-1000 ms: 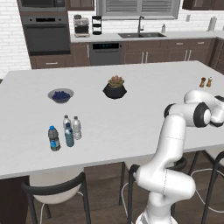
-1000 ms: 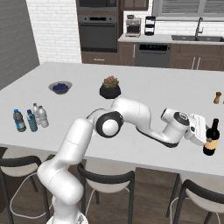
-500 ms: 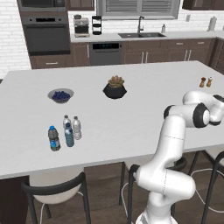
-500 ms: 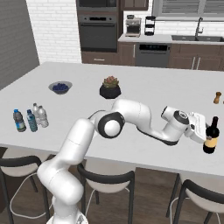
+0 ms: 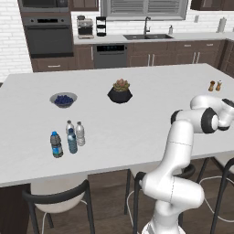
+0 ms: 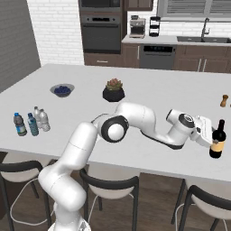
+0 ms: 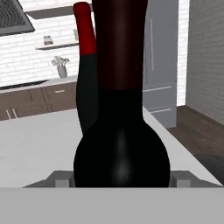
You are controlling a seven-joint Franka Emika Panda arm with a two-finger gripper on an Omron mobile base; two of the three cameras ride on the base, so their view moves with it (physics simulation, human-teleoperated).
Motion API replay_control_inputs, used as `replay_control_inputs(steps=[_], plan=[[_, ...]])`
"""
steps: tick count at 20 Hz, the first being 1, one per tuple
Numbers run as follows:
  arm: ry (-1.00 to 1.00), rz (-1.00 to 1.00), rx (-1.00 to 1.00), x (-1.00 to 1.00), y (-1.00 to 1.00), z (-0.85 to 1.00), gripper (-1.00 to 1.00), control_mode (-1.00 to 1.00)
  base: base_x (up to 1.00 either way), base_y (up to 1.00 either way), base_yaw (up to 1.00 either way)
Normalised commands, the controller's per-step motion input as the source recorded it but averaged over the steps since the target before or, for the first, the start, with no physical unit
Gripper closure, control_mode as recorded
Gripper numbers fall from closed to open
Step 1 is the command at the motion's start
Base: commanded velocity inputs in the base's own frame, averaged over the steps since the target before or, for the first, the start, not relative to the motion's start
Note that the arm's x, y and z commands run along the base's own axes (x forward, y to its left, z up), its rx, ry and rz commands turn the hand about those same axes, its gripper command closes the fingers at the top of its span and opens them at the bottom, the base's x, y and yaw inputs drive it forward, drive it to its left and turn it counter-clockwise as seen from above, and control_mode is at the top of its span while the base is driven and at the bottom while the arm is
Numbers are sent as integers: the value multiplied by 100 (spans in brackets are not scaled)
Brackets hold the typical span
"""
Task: Move the plastic bottles in the middle to the plastics group, and the glass bottles in the middle to the glass group.
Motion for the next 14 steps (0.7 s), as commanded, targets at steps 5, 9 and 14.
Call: replay_control_inputs(steps=[5,9,14], plan=[[0,0,0,0,-7,0,100,-100,0,0,0],[1,0,0,0,-36,0,100,-100,0,0,0],[1,0,0,0,-15,0,100,-100,0,0,0]])
